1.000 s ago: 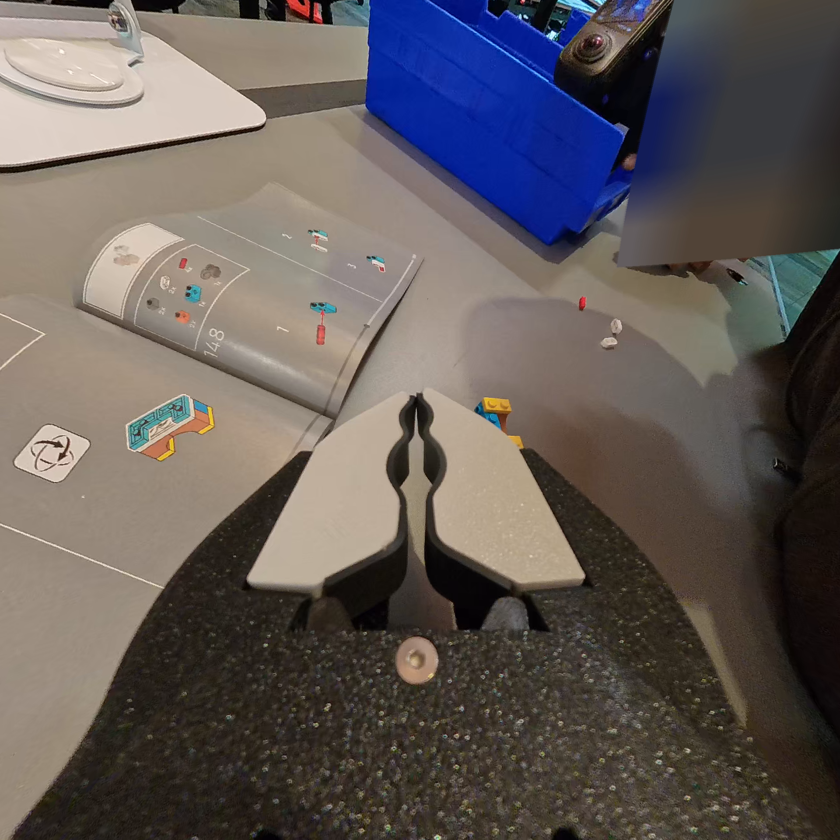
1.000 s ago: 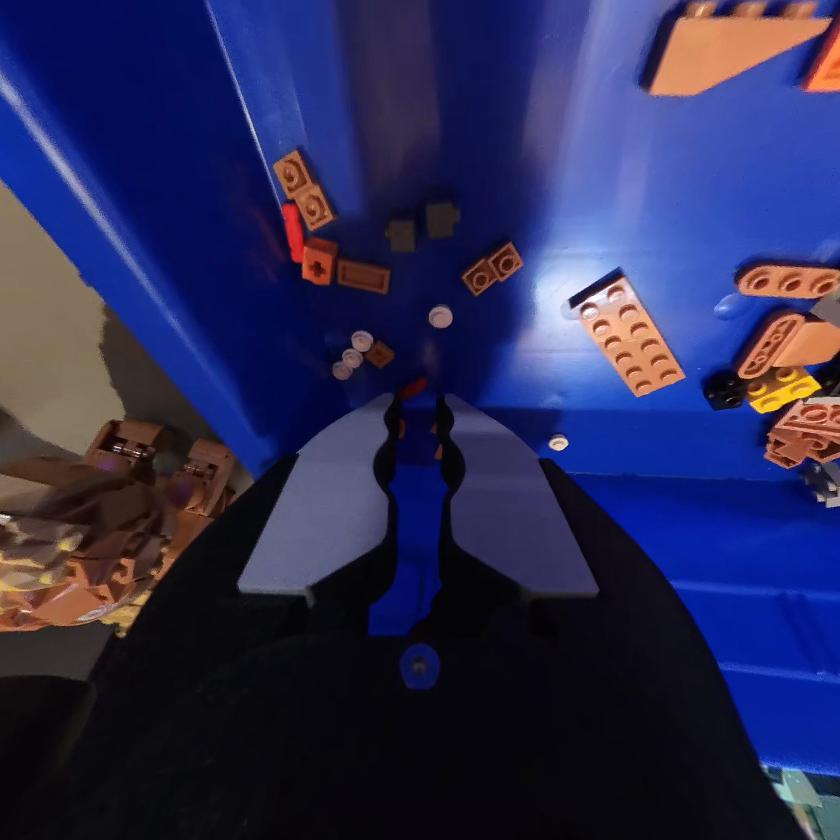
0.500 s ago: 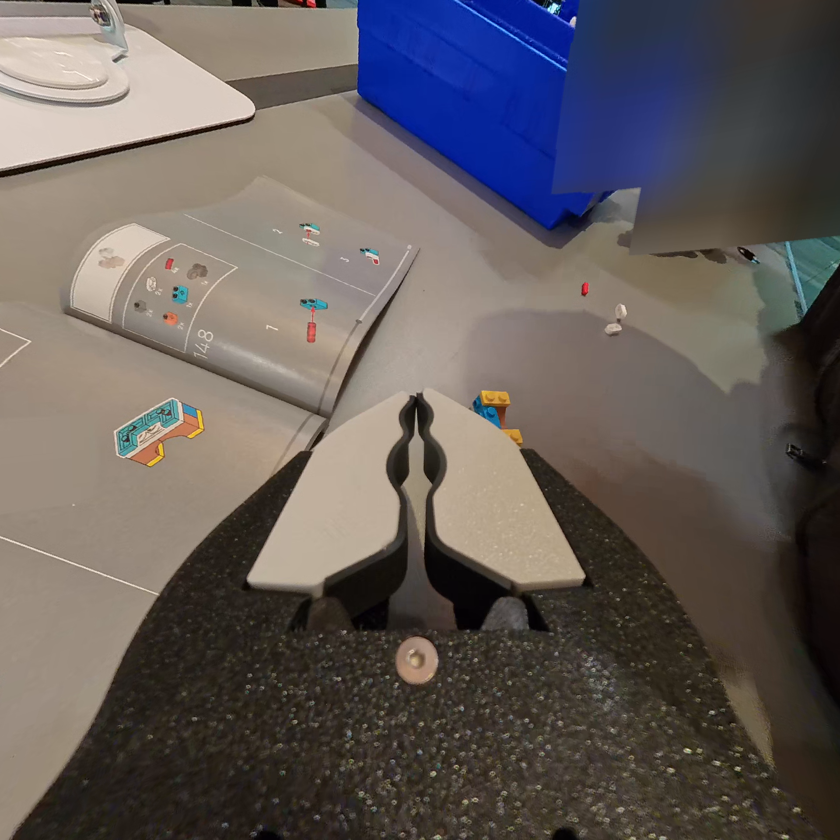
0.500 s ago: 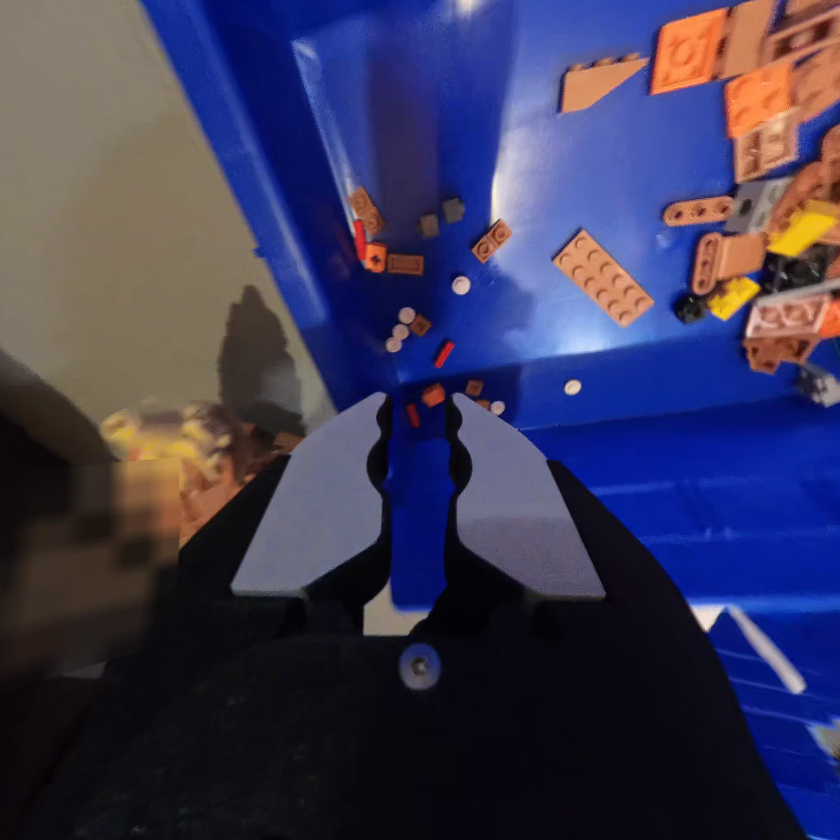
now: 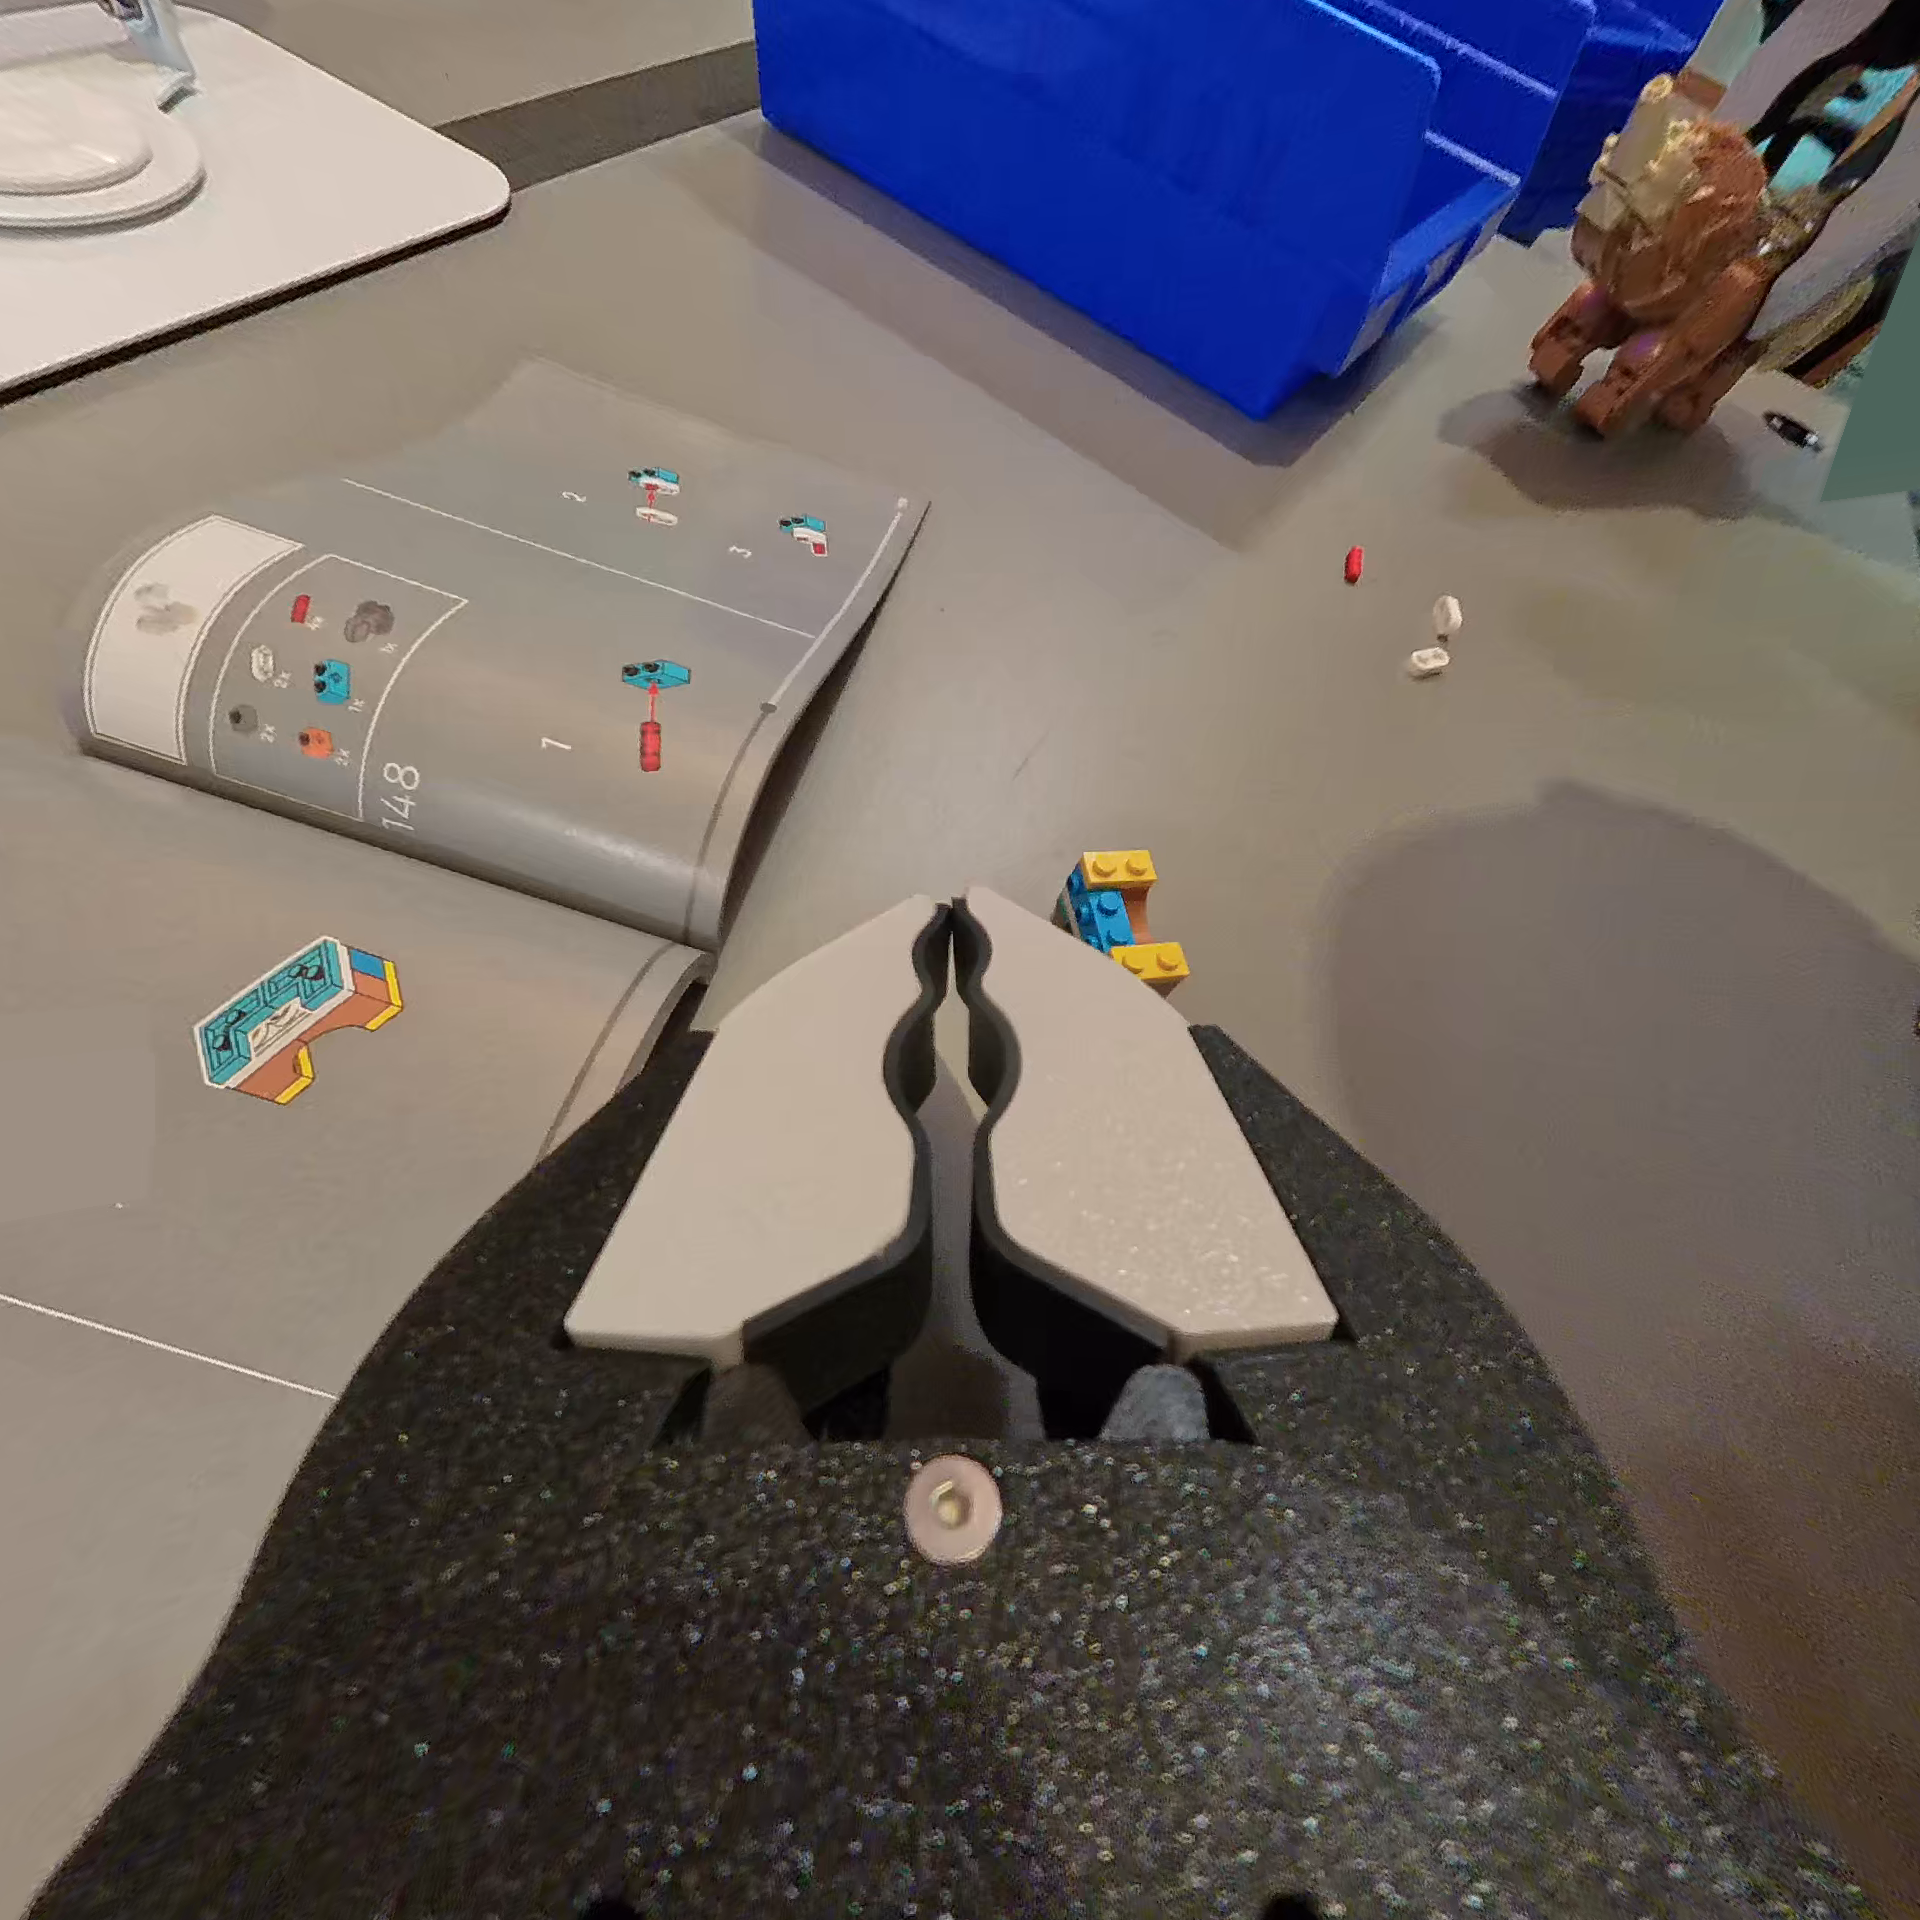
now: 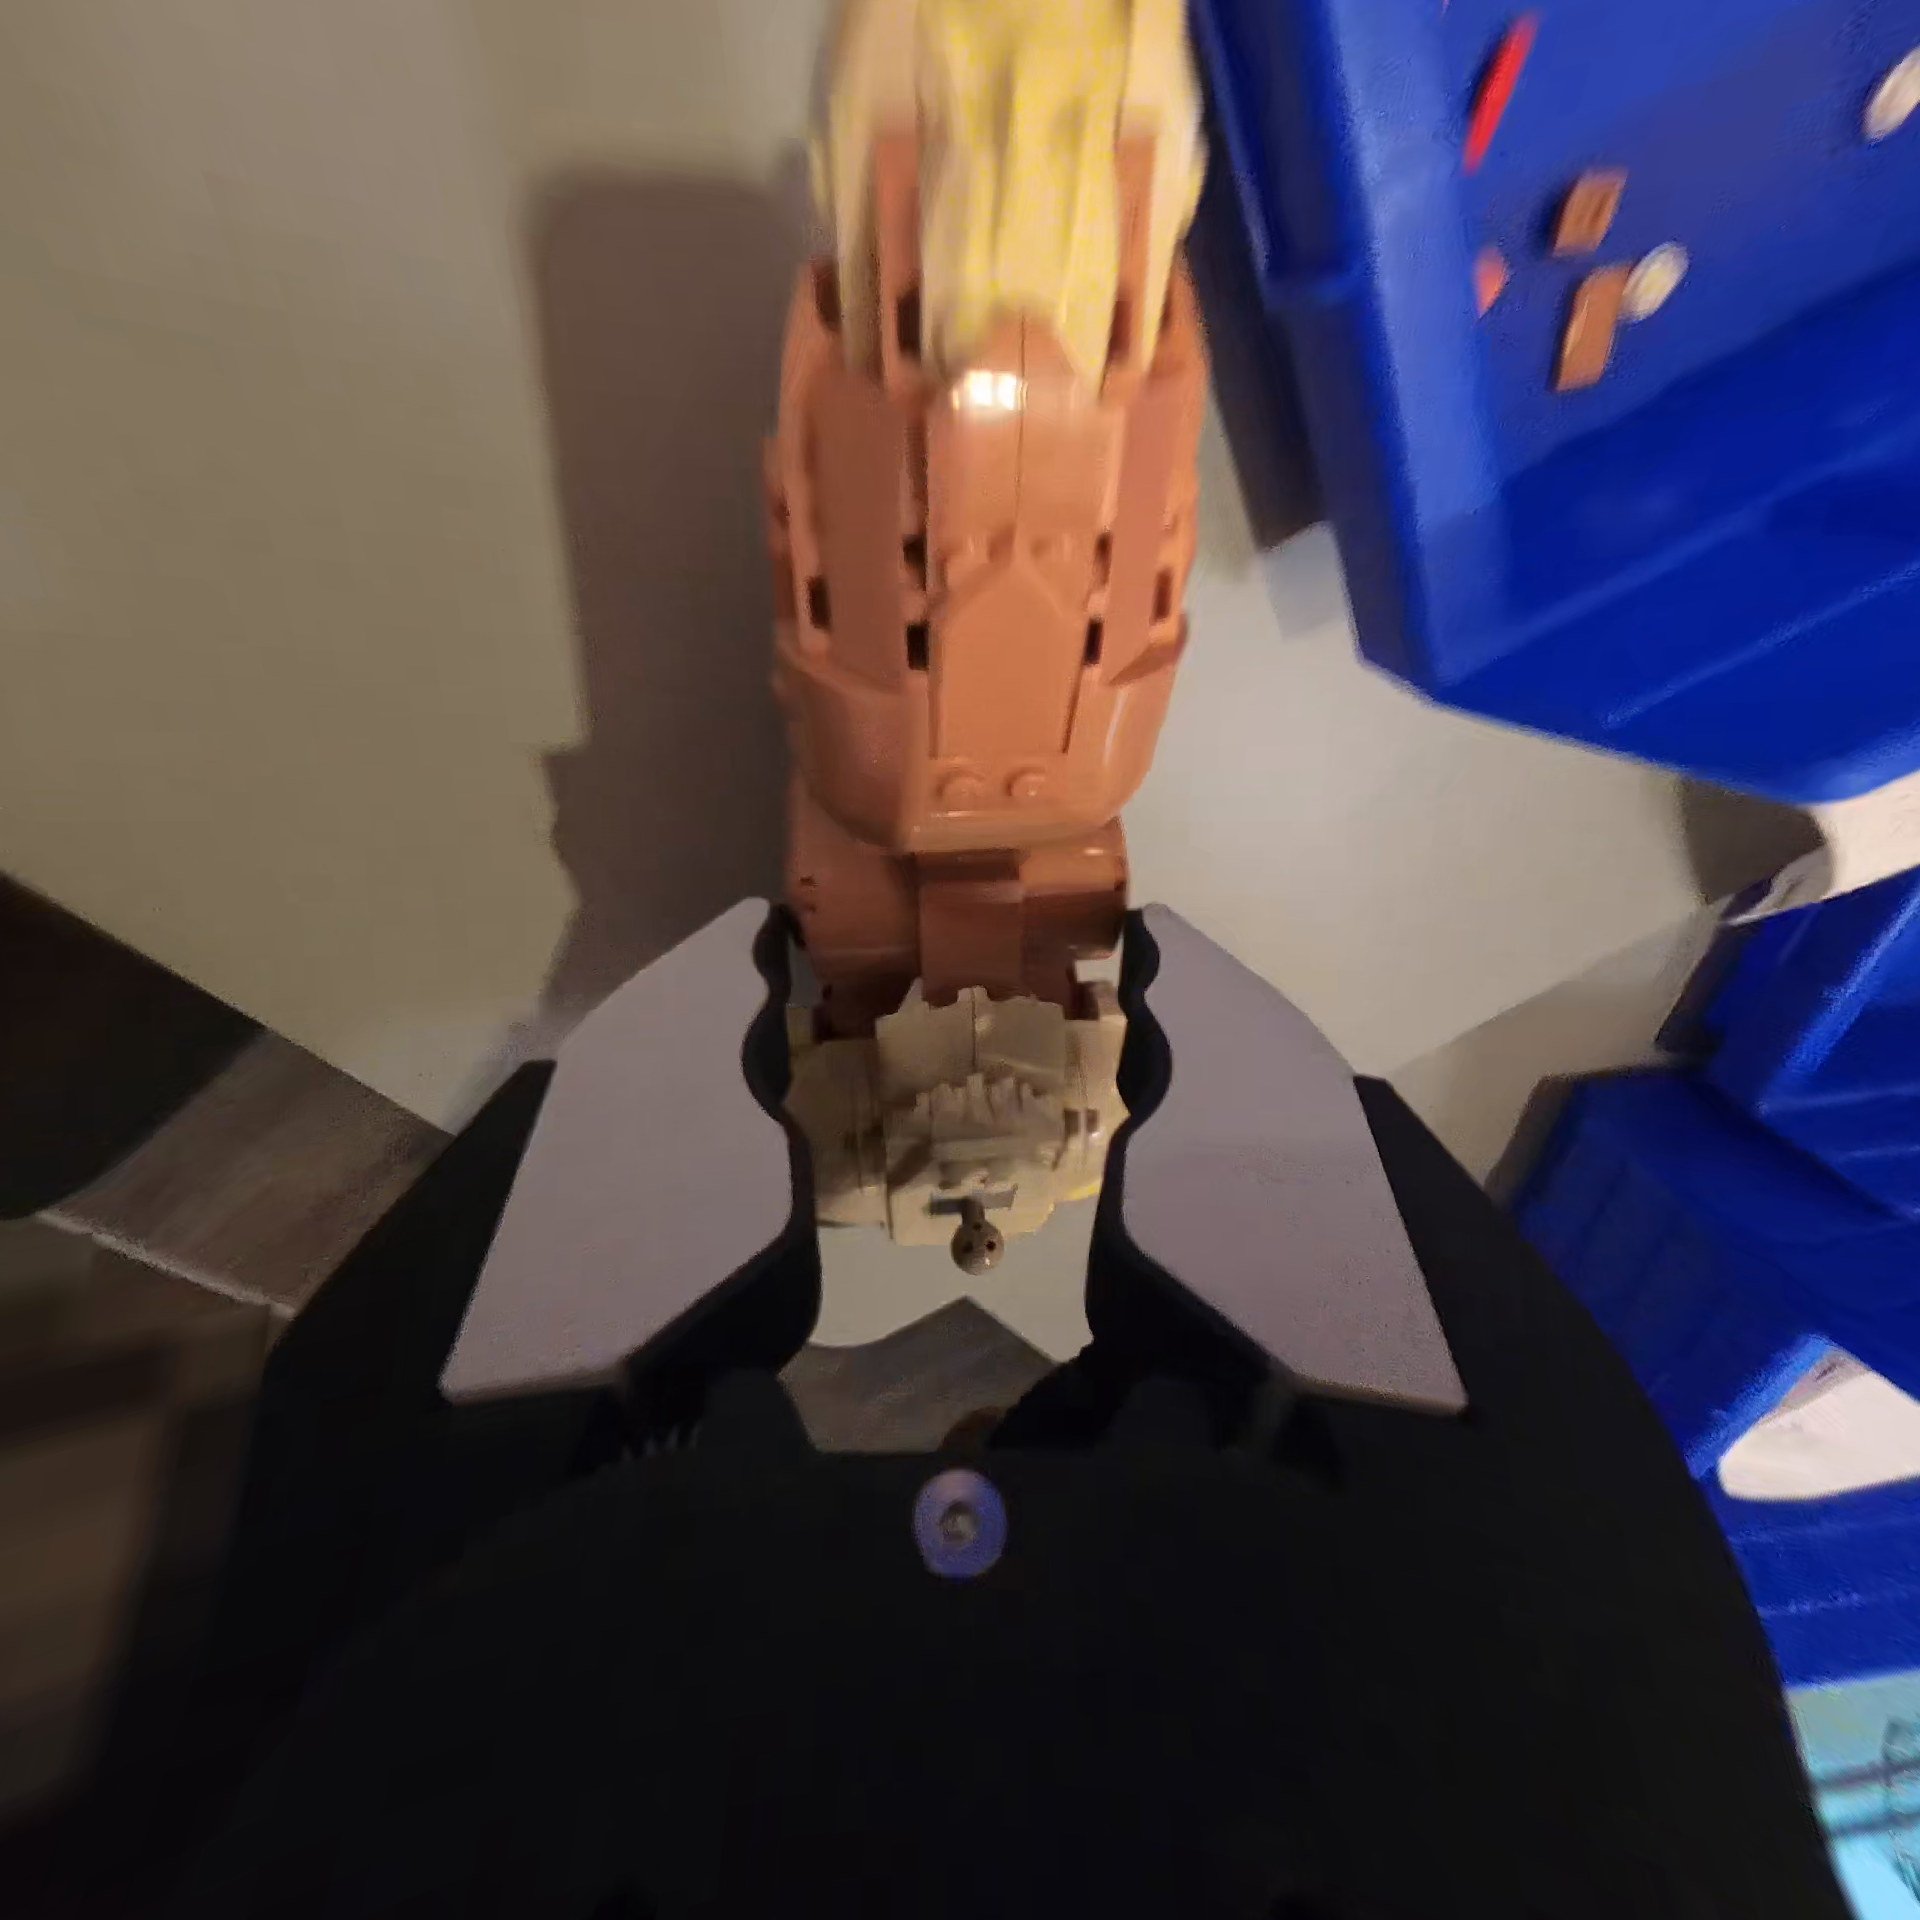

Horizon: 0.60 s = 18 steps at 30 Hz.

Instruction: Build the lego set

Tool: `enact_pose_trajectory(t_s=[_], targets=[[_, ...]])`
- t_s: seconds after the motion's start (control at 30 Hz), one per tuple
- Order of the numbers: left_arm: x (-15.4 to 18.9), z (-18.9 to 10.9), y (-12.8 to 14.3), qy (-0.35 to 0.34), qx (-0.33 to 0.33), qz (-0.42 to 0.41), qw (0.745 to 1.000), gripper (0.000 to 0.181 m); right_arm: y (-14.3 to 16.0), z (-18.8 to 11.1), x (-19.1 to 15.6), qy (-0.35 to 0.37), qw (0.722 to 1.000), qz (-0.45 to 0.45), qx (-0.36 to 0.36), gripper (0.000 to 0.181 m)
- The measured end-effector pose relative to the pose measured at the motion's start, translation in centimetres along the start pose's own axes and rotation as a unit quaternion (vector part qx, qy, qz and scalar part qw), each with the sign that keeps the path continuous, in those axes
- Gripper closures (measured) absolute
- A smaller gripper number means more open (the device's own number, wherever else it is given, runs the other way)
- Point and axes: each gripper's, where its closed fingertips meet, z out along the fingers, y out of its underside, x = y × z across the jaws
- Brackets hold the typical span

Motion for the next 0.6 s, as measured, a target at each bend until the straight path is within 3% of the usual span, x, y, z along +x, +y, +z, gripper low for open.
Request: enact_pose_trajectory(t_s=[0.1, 0.27, 0.4, 0.53, 0.6], targets=[[0.2, 0.1, 0.3, -0.008, -0.009, 0.020, 1.000, 0.181, 0.4, 0.8, 0.1, -0.011, 0.999, 0.050, 0.004, 0.114], [0.7, 0.3, 0.7, -0.014, -0.023, 0.042, 0.999, 0.181, 3.8, 1.0, 0.9, -0.010, 0.991, 0.125, -0.035, 0.114], [0.5, 0.3, 1.0, -0.011, -0.033, 0.042, 0.999, 0.181, 4.5, 0.8, 0.9, -0.002, 0.989, 0.144, -0.018, 0.115], [0.3, 0.1, 0.8, -0.010, -0.026, 0.033, 0.999, 0.181, 2.4, -3.5, 1.9, 0.061, 0.988, 0.135, 0.046, 0.117], [0.3, 0.1, 0.8, -0.012, -0.026, 0.033, 0.999, 0.181, -0.9, -6.4, 2.4, 0.099, 0.985, 0.098, 0.099, 0.120]])
